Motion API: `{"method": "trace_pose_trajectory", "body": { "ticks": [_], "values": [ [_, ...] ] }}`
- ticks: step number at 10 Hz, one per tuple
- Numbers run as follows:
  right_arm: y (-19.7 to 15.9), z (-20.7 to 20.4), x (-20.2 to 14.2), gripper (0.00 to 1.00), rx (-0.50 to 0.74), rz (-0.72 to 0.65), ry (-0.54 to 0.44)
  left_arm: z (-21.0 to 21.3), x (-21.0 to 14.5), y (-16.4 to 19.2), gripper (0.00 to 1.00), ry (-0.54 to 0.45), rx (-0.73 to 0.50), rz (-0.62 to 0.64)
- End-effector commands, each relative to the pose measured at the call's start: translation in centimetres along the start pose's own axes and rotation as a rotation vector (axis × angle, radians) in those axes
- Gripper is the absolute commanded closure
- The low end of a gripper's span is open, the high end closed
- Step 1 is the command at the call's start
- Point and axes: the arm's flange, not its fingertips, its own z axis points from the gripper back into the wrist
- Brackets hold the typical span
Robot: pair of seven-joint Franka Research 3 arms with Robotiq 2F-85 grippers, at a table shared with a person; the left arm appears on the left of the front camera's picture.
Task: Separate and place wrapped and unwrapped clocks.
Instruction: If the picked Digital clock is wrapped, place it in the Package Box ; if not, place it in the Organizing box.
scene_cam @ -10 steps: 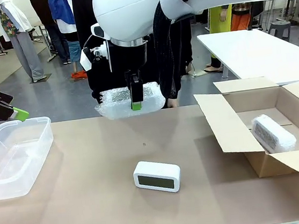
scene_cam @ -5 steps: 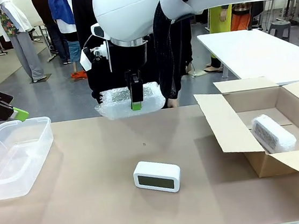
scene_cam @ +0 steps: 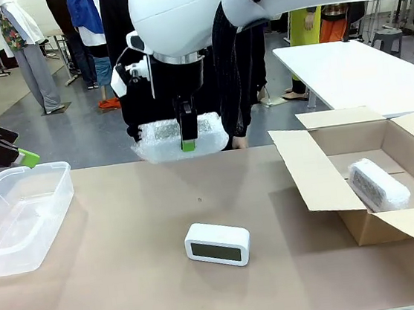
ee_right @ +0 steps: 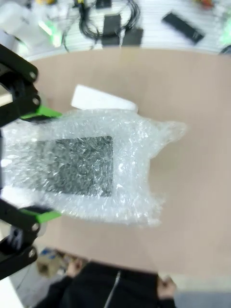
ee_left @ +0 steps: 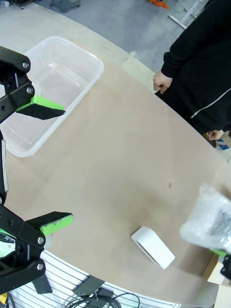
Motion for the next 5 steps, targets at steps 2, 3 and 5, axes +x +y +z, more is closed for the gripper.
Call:
{"method": "trace_pose_trajectory", "body": {
  "ticks": [2,3,5],
  "values": [
    [-2.1,8.4,-7.5,0.22,-0.233,-0.261,-0.009,0.0,0.0,0.0,0.0,-0.004,-0.008,0.0],
    [-1.7,10.4,-10.9,0.22,-0.309,-0.38,0.026,0.0,0.0,0.0,0.0,-0.004,-0.008,0.0],
    [-0.3,13.6,-18.4,0.22,-0.348,-0.66,-0.024,0.0,0.0,0.0,0.0,-0.004,-0.008,0.0]
  ]
}}
